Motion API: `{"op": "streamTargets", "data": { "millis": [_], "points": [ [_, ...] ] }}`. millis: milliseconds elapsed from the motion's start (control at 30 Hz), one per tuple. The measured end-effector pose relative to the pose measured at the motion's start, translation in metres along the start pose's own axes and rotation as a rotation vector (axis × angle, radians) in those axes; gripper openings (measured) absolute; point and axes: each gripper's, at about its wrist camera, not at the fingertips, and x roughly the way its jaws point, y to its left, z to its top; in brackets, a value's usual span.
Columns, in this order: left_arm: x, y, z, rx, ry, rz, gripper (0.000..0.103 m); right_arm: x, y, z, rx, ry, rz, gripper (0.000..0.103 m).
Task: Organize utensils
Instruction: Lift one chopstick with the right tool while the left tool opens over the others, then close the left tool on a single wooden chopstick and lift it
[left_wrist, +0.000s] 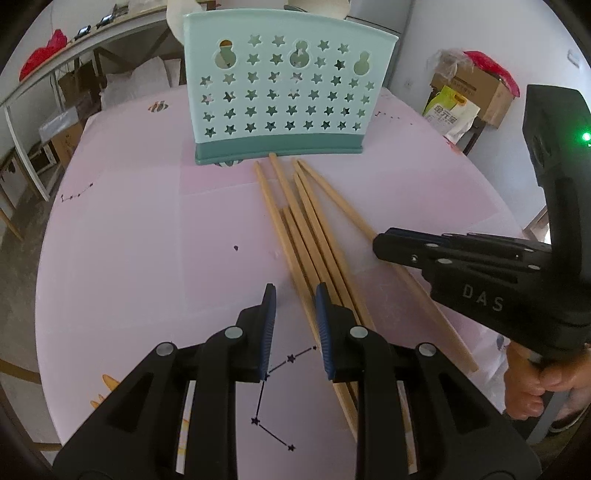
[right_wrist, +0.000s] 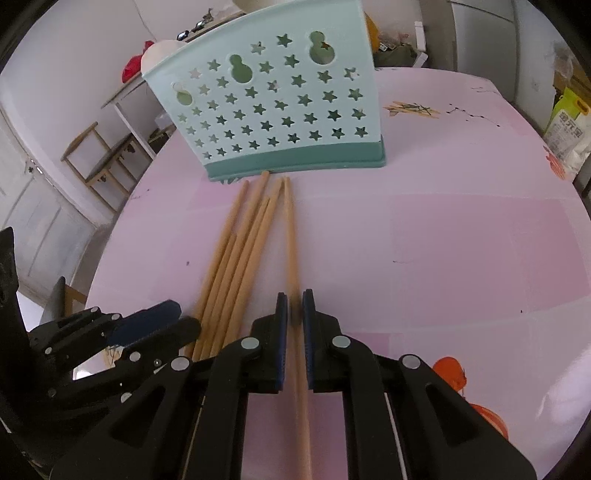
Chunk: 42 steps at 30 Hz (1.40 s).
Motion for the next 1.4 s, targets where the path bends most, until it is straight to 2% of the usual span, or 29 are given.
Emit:
{"op": "streamTargets", "data": {
  "millis": [233, 367, 400, 600, 633, 667, 733, 800, 833, 967, 1067, 1300, 1400],
  "points": [
    [0.004, 0.004, 0.003, 0.031, -0.005, 0.098, 0.020, -0.001, -0.006, 0.000, 0.002, -0.008, 0.002, 0.007],
    [0.001, 0.012, 0.001, 0.017, 0.003, 0.135, 0.006, -0.003, -0.011, -0.001, 0.012, -0.007, 0.001, 0.007],
    [-0.001, 0.015, -0.001, 0.005, 0.010, 0.138, 0.005, -0.005, -0.014, -0.002, 0.017, -0.004, 0.001, 0.007],
    [-0.018, 0.038, -0.015, -0.041, 0.079, 0.143, 0.005, -0.018, -0.030, -0.008, 0.019, 0.035, -0.011, 0.007],
    [-0.020, 0.041, -0.015, -0.044, 0.087, 0.134, 0.007, -0.018, -0.031, -0.008, 0.015, 0.043, -0.006, 0.007],
    [-0.020, 0.042, -0.014, -0.041, 0.088, 0.128, 0.013, -0.019, -0.032, -0.006, 0.005, 0.050, 0.004, 0.009],
    [-0.019, 0.042, -0.009, -0.014, 0.093, 0.127, 0.023, -0.017, -0.028, -0.004, -0.026, 0.065, 0.010, 0.010],
    [-0.017, 0.040, 0.000, 0.013, 0.091, 0.122, 0.024, -0.012, -0.022, 0.002, -0.058, 0.069, 0.006, 0.020],
    [-0.013, 0.040, 0.006, 0.013, 0.099, 0.110, 0.024, -0.010, -0.019, 0.006, -0.073, 0.068, 0.001, 0.021],
    [0.006, 0.042, 0.024, 0.027, 0.124, 0.132, 0.024, 0.000, -0.014, 0.018, -0.100, 0.061, -0.031, 0.021],
    [0.019, 0.046, 0.039, 0.038, 0.127, 0.119, 0.024, 0.006, -0.012, 0.027, -0.118, 0.057, -0.055, 0.021],
    [0.040, 0.053, 0.066, 0.032, 0.125, 0.108, 0.020, 0.022, -0.010, 0.051, -0.157, 0.046, -0.080, 0.014],
    [0.045, 0.055, 0.073, 0.019, 0.116, 0.110, 0.015, 0.027, -0.010, 0.058, -0.172, 0.032, -0.092, 0.008]
  ]
}}
